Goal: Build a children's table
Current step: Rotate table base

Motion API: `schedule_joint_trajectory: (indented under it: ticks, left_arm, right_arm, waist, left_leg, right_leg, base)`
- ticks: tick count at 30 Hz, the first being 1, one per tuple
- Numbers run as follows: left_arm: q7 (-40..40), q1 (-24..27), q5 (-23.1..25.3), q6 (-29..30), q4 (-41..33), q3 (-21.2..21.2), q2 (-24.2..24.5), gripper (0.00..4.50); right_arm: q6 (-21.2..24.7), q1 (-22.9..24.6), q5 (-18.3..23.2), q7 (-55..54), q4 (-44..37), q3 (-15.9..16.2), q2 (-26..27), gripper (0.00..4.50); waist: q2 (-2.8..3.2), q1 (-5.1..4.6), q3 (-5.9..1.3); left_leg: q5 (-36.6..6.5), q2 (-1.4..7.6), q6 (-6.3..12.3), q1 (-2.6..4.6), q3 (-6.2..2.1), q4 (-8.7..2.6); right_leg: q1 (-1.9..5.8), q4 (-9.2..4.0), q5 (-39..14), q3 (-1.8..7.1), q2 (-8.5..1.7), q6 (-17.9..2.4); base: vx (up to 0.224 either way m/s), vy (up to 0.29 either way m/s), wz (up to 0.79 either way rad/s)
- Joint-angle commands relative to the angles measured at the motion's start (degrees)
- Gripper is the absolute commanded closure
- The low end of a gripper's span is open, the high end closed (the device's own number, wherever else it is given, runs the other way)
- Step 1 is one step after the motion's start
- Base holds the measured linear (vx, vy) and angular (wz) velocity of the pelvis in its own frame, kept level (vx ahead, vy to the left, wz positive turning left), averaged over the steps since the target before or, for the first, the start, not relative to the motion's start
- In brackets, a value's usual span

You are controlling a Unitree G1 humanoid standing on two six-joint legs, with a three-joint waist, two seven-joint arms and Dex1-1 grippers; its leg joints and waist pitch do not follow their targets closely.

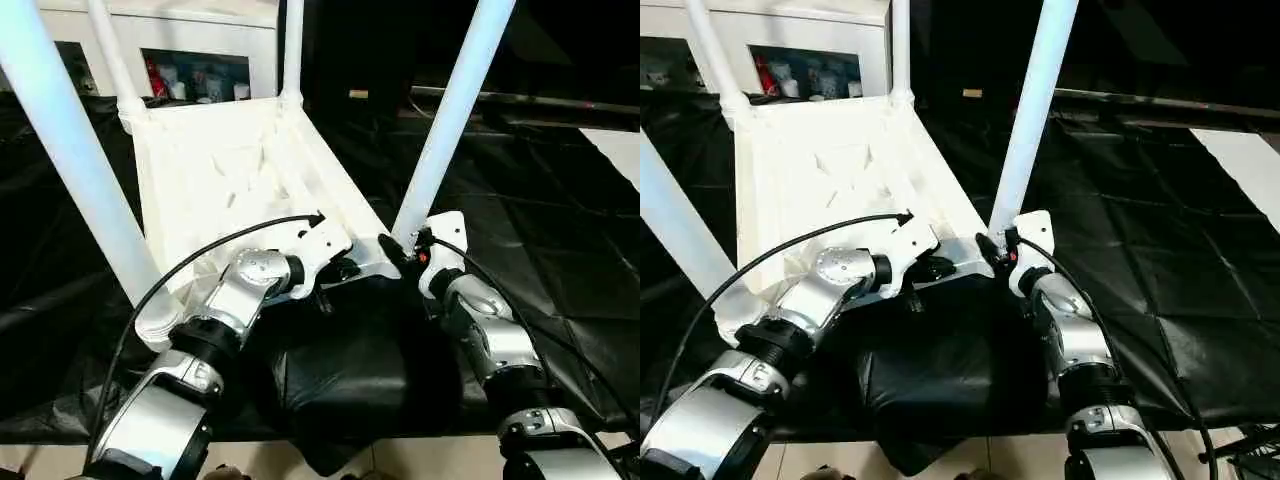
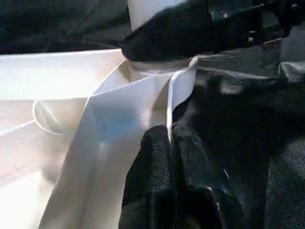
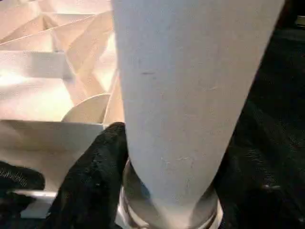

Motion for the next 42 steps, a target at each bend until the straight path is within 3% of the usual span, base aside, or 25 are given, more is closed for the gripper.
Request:
schedule_joint_trajectory:
  ticks: [1,4,5,7,8,9,10,12,15,17,19,20,21,22,23,24,27,30,33,34,35,36,37,38,42]
  left_arm:
    - [-0.5,0.9,-2.1,-3.5,-2.6,-0.1,-1.1,4.50]
    - [-1.0,1.6,-3.2,-2.7,-4.5,1.0,-0.7,4.50]
    - [-1.5,2.1,-3.8,-2.2,-6.0,1.6,-0.3,4.18]
    - [-2.9,4.2,-5.2,1.2,-11.2,2.6,1.2,4.09]
    - [-3.7,5.3,-5.9,3.1,-13.8,2.9,1.9,4.04]
    - [-5.1,7.4,-6.7,5.5,-18.0,2.8,3.3,4.04]
    - [-5.7,8.4,-6.8,6.4,-19.8,2.6,3.9,3.80]
    - [-6.4,9.5,-7.2,7.6,-22.0,2.4,4.7,3.71]
    - [-8.5,14.3,-9.4,12.6,-32.1,2.2,8.3,3.48]
    - [-9.6,17.8,-10.3,16.6,-39.2,2.9,11.5,3.36]
    - [-10.8,21.8,-12.6,22.4,-47.3,4.6,15.4,3.24]
    - [-10.8,21.8,-12.6,22.4,-47.3,4.6,15.4,3.16]
    - [-11.4,23.7,-13.9,25.3,-50.9,5.5,17.3,3.05]
    - [-11.9,24.7,-14.7,26.7,-52.7,5.9,18.4,2.96]
    - [-12.7,26.4,-15.7,28.9,-55.3,6.5,19.9,2.96]
    - [-13.8,29.3,-17.7,32.7,-59.8,7.6,22.5,2.83]
    - [-14.2,32.9,-19.1,36.2,-63.7,9.2,25.0,2.66]
    - [-12.7,35.9,-20.0,39.4,-66.6,11.8,26.6,2.40]
    - [-12.0,38.7,-22.0,43.6,-69.7,14.1,29.3,2.23]
    - [-12.1,39.6,-22.5,44.5,-70.4,14.8,30.0,2.07]
    - [-12.2,41.2,-23.3,46.2,-71.7,16.1,31.4,2.07]
    - [-12.2,42.1,-23.6,46.8,-72.0,17.1,31.9,1.98]
    - [-12.1,42.6,-23.5,46.8,-71.7,17.8,32.3,1.87]
    - [-11.9,43.0,-23.2,46.7,-71.4,18.2,32.6,1.70]
    - [-11.5,45.4,-22.0,46.7,-69.9,20.0,34.3,1.52]
  right_arm:
    - [0.3,1.3,1.8,8.4,-1.5,2.8,-1.1,1.65]
    - [0.7,2.7,2.9,13.9,-3.9,3.1,-4.4,1.65]
    - [1.2,3.7,3.4,17.5,-5.4,3.3,-6.7,1.57]
    - [2.3,5.9,4.7,25.5,-8.6,3.4,-13.0,1.57]
    - [2.8,6.5,5.2,28.0,-9.6,3.2,-15.2,1.57]
    - [3.3,6.8,5.9,30.8,-10.4,2.4,-17.8,1.57]
    - [3.5,6.7,6.2,31.6,-10.5,2.0,-18.7,1.57]
    - [3.8,6.7,6.6,32.4,-10.8,1.6,-19.5,1.57]
    - [3.9,6.7,7.1,34.9,-11.8,1.2,-22.1,1.57]
    - [5.4,7.2,8.2,36.7,-13.0,1.6,-22.7,1.57]
    - [7.9,8.8,9.8,39.2,-16.2,3.2,-22.6,1.57]
    - [7.9,8.8,9.8,39.2,-16.2,3.2,-22.6,1.57]
    - [9.1,9.6,10.3,40.4,-17.8,4.2,-22.3,1.57]
    - [9.6,10.0,10.5,41.1,-18.5,4.9,-22.1,1.57]
    - [10.3,10.5,10.6,41.8,-19.3,5.8,-21.7,1.57]
    - [11.1,10.8,10.6,42.5,-20.0,7.2,-20.6,1.57]
    - [11.0,10.1,10.0,42.2,-19.3,8.7,-18.1,1.57]
    - [10.6,8.6,9.5,39.8,-17.5,9.7,-14.3,1.57]
    - [9.2,6.7,8.9,35.5,-14.8,9.3,-10.4,1.57]
    - [8.1,5.9,8.3,33.4,-13.3,9.0,-9.2,1.57]
    - [6.0,4.2,7.2,28.8,-10.1,7.9,-6.8,1.57]
    - [5.0,2.7,6.7,25.1,-7.3,6.7,-5.3,1.57]
    - [4.7,1.5,6.5,22.6,-5.1,5.8,-4.5,1.57]
    - [4.6,0.7,6.5,20.9,-3.4,5.2,-4.0,1.57]
    - [3.7,-2.5,6.0,16.1,2.8,3.8,-3.1,1.57]
  waist:
    - [-0.95,0.61,-3.16]
    - [-0.71,1.09,-3.41]
    - [-0.80,1.04,-3.38]
    - [-1.23,1.31,-3.32]
    - [-0.88,1.55,-3.21]
    - [-1.14,1.60,-3.18]
    - [-1.25,1.64,-3.07]
    - [-1.19,1.67,-2.79]
    - [-1.03,1.68,-2.59]
    - [-1.17,1.75,-2.48]
    - [-1.34,1.70,-2.48]
    - [-1.22,1.70,-2.53]
    - [-1.07,1.59,-2.44]
    - [-0.96,1.61,-2.50]
    - [-1.57,1.71,-2.51]
    - [-1.18,1.76,-2.47]
    - [-0.93,1.50,-2.31]
    - [-0.78,1.41,-2.04]
    - [-0.56,1.55,-1.86]
    - [-0.18,1.46,-1.90]
    - [-0.30,1.23,-1.93]
    - [0.03,0.97,-2.09]
    - [0.05,0.91,-2.07]
    - [0.37,0.81,-2.10]
    - [0.57,1.07,-2.31]
  left_leg:
    - [-9.7,2.68,3.74,-0.05,-1.34,-3.55]
    - [-7.3,2.98,4.64,-0.16,-1.34,-3.35]
    - [-6.7,3.01,4.89,-0.13,-1.28,-3.28]
    - [-4.7,3.16,6.45,-0.26,-1.20,-2.89]
    - [-4.5,3.11,6.77,-0.21,-1.15,-2.89]
    - [-4.2,2.98,7.18,-0.35,-1.10,-2.83]
    - [-5.2,3.10,6.85,-0.35,-1.18,-2.90]
    - [-7.2,2.96,6.00,-0.13,-1.02,-2.97]
    - [-10.2,3.14,4.06,0.32,-1.10,-3.13]
    - [-10.0,3.40,3.58,0.00,-1.39,-3.43]
    - [-10.1,3.24,3.46,0.12,-1.34,-3.40]
    - [-9.6,3.35,3.35,-0.03,-1.44,-3.48]
    - [-9.2,3.18,3.74,0.19,-1.19,-3.41]
    - [-9.0,3.13,3.64,0.29,-1.21,-3.35]
    - [-8.1,3.12,3.87,-0.05,-1.23,-3.43]
    - [-8.4,3.17,3.61,0.12,-1.33,-3.51]
    - [-9.6,3.20,2.71,0.08,-1.37,-3.71]
    - [-12.4,3.04,1.50,0.30,-1.44,-3.97]
    - [-14.3,3.12,0.14,0.80,-1.50,-4.13]
    - [-14.7,3.05,-0.32,0.65,-1.61,-4.21]
    - [-15.8,3.07,-0.88,0.83,-1.63,-4.25]
    - [-15.7,2.94,-1.83,0.87,-1.72,-4.34]
    - [-15.6,2.95,-2.02,1.02,-1.62,-4.28]
    - [-15.4,2.92,-2.30,1.00,-1.65,-4.31]
    - [-14.3,2.74,-2.34,1.14,-1.33,-4.19]
  right_leg:
    - [2.84,-4.88,-15.3,3.11,-5.33,-8.3]
    - [3.11,-4.06,-8.9,3.11,-5.38,-10.6]
    - [3.03,-3.89,-7.0,3.12,-5.26,-11.1]
    - [3.51,-3.16,-0.9,3.09,-5.26,-13.4]
    - [3.37,-3.14,-0.4,3.17,-5.24,-13.7]
    - [3.45,-3.17,-0.4,3.12,-5.17,-13.8]
    - [3.62,-3.23,-2.4,3.10,-5.35,-13.9]
    - [3.17,-3.92,-7.8,3.10,-5.14,-12.8]
    - [2.66,-4.61,-15.2,3.07,-5.20,-10.9]
    - [2.88,-4.52,-15.9,3.08,-5.33,-10.8]
    - [2.78,-4.42,-16.2,3.05,-5.02,-10.2]
    - [3.00,-4.15,-15.5,3.08,-5.16,-10.3]
    - [2.49,-4.41,-15.0,3.12,-4.68,-10.1]
    - [2.51,-4.26,-14.4,3.09,-4.67,-10.4]
    - [2.73,-4.17,-13.3,3.02,-4.64,-10.6]
    - [2.53,-3.98,-13.4,3.00,-4.73,-11.0]
    - [2.40,-3.98,-14.4,3.07,-4.75,-11.2]
    - [2.13,-4.71,-19.4,3.15,-4.70,-9.6]
    - [1.69,-4.75,-20.6,3.28,-4.72,-9.2]
    - [1.85,-4.62,-21.0,3.24,-4.74,-9.2]
    - [1.66,-4.70,-21.7,3.25,-4.72,-9.0]
    - [1.74,-4.67,-21.5,3.27,-4.66,-8.8]
    - [1.50,-4.66,-20.7,3.35,-4.58,-9.0]
    - [1.51,-4.48,-19.8,3.36,-4.53,-9.3]
    - [1.75,-3.96,-14.5,3.40,-4.06,-9.8]
  base:
    - [0.000,0.000,0.00]
    - [0.000,0.000,0.00]
    - [0.000,0.000,0.00]
    - [0.000,0.000,0.00]
    - [0.000,0.000,0.00]
    - [0.000,0.000,0.00]
    - [0.000,0.000,0.00]
    - [0.000,0.000,0.00]
    - [0.000,0.000,0.00]
    - [0.000,0.000,0.00]
    - [0.000,0.000,0.00]
    - [0.000,0.000,0.00]
    - [0.000,0.000,0.00]
    - [0.000,0.000,0.00]
    - [0.000,0.000,0.00]
    - [0.000,0.000,0.00]
    - [0.000,0.000,0.00]
    - [0.000,0.000,0.00]
    - [0.000,0.000,0.00]
    - [0.000,0.000,0.00]
    - [0.000,0.000,0.00]
    - [0.000,0.000,0.00]
    - [0.000,0.000,0.00]
    - [0.000,0.000,0.00]
    - [0.000,0.000,0.00]
